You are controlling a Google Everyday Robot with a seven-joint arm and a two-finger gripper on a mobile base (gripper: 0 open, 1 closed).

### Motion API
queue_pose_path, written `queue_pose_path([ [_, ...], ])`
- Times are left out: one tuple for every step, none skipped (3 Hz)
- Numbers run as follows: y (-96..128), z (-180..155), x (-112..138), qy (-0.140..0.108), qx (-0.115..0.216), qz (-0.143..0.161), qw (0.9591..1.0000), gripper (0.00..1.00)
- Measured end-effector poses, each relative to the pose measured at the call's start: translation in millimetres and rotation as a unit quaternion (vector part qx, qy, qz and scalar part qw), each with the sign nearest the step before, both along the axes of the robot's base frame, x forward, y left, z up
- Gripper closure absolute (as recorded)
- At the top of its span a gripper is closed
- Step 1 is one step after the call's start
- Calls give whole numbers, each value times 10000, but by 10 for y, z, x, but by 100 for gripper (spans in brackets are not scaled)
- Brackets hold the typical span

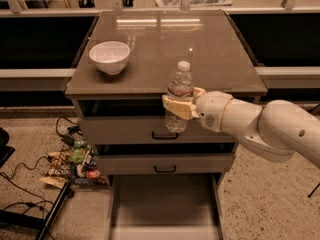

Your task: Pick water bottle from bottom drawer and place on counter

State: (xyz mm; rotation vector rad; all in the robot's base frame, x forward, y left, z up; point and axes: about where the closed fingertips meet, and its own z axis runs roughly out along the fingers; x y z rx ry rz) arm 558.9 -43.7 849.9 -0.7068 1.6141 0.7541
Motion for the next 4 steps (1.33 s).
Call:
queue_pose_path([
  [-77,225,98,-80,127,-123,9998,100],
  [-202,615,368,-201,221,-373,9989,100],
  [-296,923,749,-337,261,-575,9974,100],
  [-255,1065,1318,-566,57,-748,9956,100],
])
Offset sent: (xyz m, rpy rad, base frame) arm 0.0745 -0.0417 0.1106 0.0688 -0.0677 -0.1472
